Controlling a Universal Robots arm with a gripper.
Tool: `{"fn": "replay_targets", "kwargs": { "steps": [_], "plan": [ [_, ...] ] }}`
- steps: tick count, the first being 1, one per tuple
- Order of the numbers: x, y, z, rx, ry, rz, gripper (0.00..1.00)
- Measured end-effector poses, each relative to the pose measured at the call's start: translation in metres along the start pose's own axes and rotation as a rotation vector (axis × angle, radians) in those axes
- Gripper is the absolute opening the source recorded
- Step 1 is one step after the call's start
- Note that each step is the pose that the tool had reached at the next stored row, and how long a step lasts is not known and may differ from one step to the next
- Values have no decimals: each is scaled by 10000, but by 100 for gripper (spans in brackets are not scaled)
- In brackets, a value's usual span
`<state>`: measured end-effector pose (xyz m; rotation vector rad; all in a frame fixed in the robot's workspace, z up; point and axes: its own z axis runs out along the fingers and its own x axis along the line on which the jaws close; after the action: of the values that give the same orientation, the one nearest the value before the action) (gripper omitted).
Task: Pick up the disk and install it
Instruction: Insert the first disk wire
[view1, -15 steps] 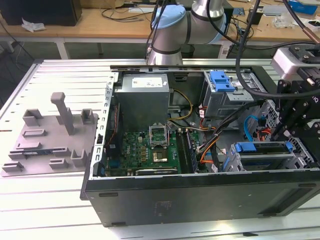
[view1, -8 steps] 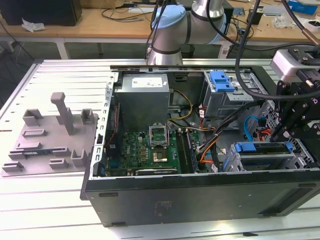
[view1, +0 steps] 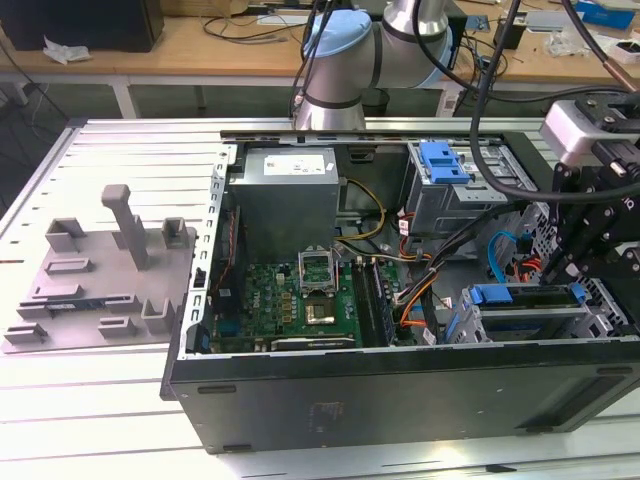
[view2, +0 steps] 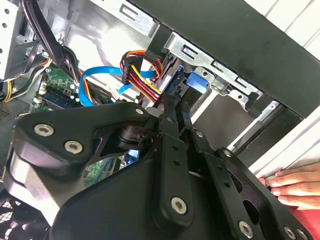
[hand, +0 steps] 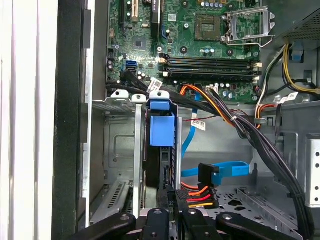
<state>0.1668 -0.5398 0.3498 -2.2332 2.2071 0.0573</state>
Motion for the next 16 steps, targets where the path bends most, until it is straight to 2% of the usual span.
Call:
{"fn": "replay_targets", "kwargs": {
  "steps": [16],
  "plan": [
    [5,-6,47,0,0,1,17]
  ]
}}
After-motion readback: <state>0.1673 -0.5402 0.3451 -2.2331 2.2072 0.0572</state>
